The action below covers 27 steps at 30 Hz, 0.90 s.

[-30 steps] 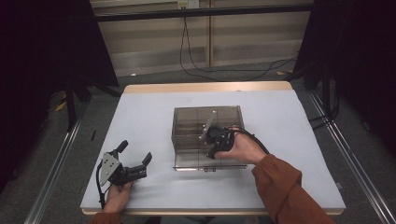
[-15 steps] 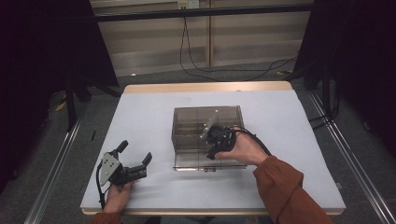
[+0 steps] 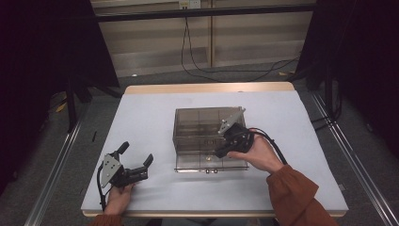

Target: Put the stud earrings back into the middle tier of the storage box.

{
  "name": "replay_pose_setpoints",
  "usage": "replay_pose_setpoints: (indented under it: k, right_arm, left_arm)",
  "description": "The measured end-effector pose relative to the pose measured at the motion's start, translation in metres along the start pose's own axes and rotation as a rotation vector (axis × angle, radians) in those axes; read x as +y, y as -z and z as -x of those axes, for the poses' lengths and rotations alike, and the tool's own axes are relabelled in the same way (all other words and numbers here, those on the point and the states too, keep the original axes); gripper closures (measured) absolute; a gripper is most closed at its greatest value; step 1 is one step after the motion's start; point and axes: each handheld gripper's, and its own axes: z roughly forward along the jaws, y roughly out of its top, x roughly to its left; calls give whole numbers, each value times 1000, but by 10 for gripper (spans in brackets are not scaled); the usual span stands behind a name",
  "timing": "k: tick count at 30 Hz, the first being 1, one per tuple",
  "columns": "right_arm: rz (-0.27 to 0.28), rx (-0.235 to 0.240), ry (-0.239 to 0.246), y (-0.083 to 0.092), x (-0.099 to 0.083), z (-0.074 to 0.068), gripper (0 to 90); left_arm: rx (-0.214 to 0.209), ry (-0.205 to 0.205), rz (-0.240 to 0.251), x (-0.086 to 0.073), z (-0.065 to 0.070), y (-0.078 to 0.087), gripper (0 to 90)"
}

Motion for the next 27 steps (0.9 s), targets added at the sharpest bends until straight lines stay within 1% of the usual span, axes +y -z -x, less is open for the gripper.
replay_pose_setpoints:
  k: [1, 2, 3, 4, 5, 6, 7, 8, 9, 10, 11, 12, 13, 14, 15, 16, 17, 19, 20, 22, 24, 25, 26, 27]
  right_arm:
    - [11, -3, -10, 3, -5, 1, 801]
    - [11, -3, -10, 3, -5, 1, 801]
    - [30, -20, -28, 9, -12, 0, 799]
    - [30, -20, -28, 9, -12, 0, 799]
    - [84, -17, -32, 18, -16, 0, 799]
    - [84, -17, -32, 18, -16, 0, 799]
    - [103, -15, -42, 22, -19, 0, 798]
    - [111, -23, -45, 26, -21, 0, 790]
    - [127, -29, -53, 30, -25, 1, 783]
    - [150, -45, -71, 37, -33, 4, 765]
    - [162, -52, -83, 41, -38, 6, 764]
    - [162, -52, -83, 41, -38, 6, 764]
    - [181, -56, -101, 47, -48, 8, 759]
    - [181, -56, -101, 47, -48, 8, 759]
    - [184, -76, -120, 54, -57, 11, 749]
    - [184, -76, -120, 54, -57, 11, 749]
    - [189, -86, -133, 59, -63, 13, 733]
    - [193, -87, -139, 62, -65, 14, 731]
    - [199, -103, -154, 69, -71, 16, 713]
    - [202, -106, -160, 71, -73, 17, 706]
    - [177, -131, -180, 77, -82, 23, 692]
    - [177, -131, -180, 77, -82, 23, 692]
    - [155, -151, -193, 79, -87, 27, 675]
    - [145, -153, -199, 80, -90, 28, 675]
  left_arm:
    - [5, -1, 0, 0, 0, 0, 0]
    - [5, -1, 0, 0, 0, 0, 0]
    - [4, 0, -3, 0, 0, 0, 0]
    - [5, 7, 3, 0, 0, 0, 0]
    - [4, 1, -2, 0, -1, 0, 0]
    - [4, 1, -2, 0, -1, 0, 0]
    - [5, 8, 4, 0, 0, -1, 0]
    - [5, 7, 3, 0, 0, 0, 0]
    - [7, 4, 3, 0, 0, 0, 0]
    - [7, 7, 4, 0, 0, 0, 0]
    - [6, 8, 4, 0, 0, 0, 0]
    - [7, 5, 3, 0, 0, 0, 0]
    - [6, 6, 2, 0, 0, 0, 0]
    - [6, 8, 4, 0, 0, 0, 0]
    - [6, 8, 3, 0, 0, 0, 0]
    - [6, 8, 3, 0, 0, 0, 0]
    - [6, 8, 4, 0, 0, 0, 0]
    - [7, 7, 4, 0, 0, -1, 0]
    - [2, 12, 1, 0, 0, 0, 0]
    - [7, 4, 2, 0, -1, 0, 0]
    - [4, 0, -3, 0, -1, 0, 0]
    - [5, 9, 3, 0, 0, -1, 0]
    - [6, 7, 2, 0, 0, 0, 0]
    - [5, 8, 3, 0, 0, -1, 0]
